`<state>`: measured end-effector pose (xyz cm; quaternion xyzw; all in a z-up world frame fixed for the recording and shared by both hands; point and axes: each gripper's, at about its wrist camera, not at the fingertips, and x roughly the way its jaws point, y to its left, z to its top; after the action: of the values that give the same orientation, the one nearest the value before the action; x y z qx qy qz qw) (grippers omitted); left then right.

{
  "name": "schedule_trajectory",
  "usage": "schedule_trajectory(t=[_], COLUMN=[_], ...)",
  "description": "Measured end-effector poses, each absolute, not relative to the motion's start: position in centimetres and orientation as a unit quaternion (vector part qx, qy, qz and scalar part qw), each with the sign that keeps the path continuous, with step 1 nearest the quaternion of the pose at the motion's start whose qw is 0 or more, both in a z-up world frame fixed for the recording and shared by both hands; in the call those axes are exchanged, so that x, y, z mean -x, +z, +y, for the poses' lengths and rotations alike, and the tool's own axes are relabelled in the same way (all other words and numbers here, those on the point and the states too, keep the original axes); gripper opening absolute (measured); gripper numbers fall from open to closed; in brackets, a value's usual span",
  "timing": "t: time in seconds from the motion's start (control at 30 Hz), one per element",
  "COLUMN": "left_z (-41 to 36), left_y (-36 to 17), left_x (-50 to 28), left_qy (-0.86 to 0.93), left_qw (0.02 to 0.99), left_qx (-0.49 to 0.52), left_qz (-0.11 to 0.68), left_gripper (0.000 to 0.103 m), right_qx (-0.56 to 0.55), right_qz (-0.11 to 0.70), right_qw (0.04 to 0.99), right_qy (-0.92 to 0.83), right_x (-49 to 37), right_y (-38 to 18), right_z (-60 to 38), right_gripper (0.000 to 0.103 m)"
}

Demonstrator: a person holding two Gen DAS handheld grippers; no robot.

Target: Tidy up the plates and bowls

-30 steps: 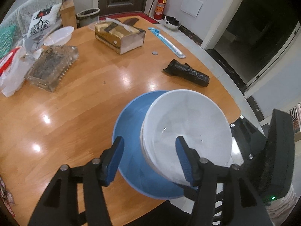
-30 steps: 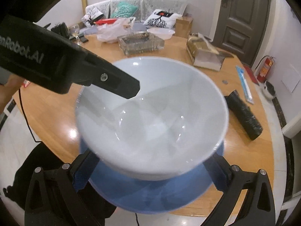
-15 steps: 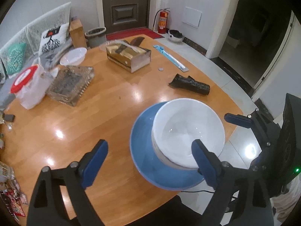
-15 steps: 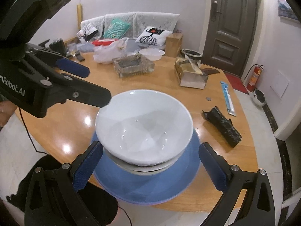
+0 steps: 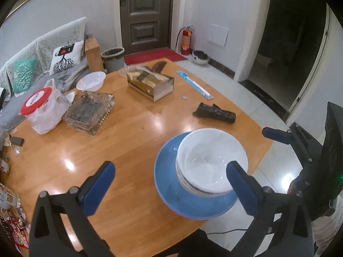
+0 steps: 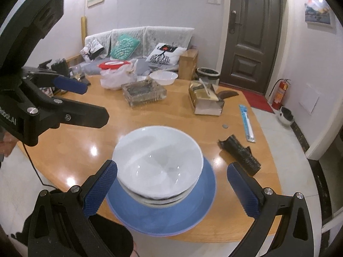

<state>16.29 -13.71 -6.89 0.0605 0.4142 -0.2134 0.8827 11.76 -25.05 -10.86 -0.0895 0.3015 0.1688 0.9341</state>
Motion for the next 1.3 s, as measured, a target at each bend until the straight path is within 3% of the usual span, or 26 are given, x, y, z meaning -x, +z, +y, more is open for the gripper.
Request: schedule_trajectory(t=[0.63,1.3], left_z=[-6.0,3.3], left_y=[-2.0,-1.3], left_x=[-11.5,-5.6], left_qy=[-0.125,0.051], left_qw=[0.954,0.983], left_qx=[0.0,0.03], left_qz=[0.273,0.175], left_gripper=[0.102,0.103], right_qx=[0.072,0.057], right_qz=[0.234,0.163], right_qw=[0.956,0.958], right_qy=[0.163,0.228], right_x=[-10.3,-9.9], right_y=[-5.9,-2.5], right_z=[-22.3,-16.9], right_gripper=[0.102,0.102])
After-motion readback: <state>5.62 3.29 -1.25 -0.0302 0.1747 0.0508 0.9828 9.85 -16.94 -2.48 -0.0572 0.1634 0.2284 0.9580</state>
